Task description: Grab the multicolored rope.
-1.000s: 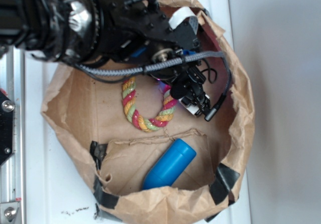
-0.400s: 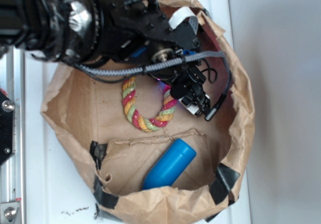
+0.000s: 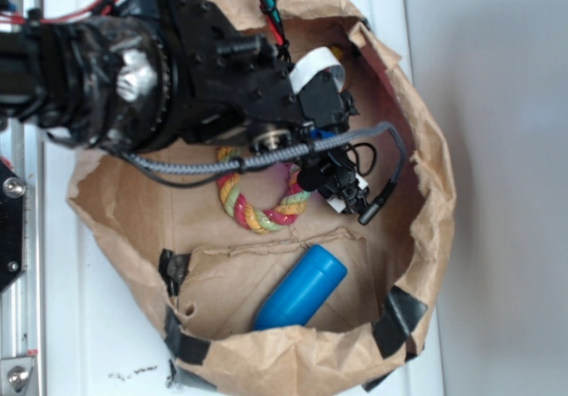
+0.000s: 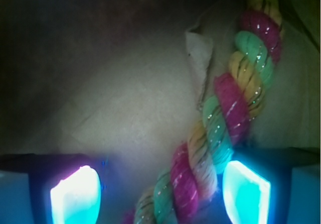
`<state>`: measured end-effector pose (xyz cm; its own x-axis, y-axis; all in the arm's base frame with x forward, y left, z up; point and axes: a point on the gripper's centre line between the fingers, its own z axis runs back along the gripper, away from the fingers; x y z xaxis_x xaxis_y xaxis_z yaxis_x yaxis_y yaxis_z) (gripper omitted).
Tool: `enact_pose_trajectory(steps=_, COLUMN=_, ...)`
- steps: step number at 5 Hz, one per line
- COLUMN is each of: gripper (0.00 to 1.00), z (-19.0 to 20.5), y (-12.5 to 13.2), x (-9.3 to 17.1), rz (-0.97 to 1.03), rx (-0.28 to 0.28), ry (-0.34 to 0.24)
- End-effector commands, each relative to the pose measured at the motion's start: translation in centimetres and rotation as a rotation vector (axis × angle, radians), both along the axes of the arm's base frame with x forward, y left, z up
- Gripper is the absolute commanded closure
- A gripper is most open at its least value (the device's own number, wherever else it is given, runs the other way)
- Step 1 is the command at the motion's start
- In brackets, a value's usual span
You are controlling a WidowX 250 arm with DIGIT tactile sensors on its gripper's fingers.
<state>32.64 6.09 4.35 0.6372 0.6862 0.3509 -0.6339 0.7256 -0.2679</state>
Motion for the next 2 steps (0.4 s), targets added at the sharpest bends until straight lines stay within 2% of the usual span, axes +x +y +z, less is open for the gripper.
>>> enact_pose_trajectory(steps=1, gripper=0.00, z=1.07, y=0.37, x=-0.07, rz=-0.003, rx=-0.001, ry=-0.033)
enact_pose_trajectory(steps=2, gripper=1.00, z=1.08, y=0.45, x=-0.20, rz=0.019, rx=-0.010, ry=-0.042)
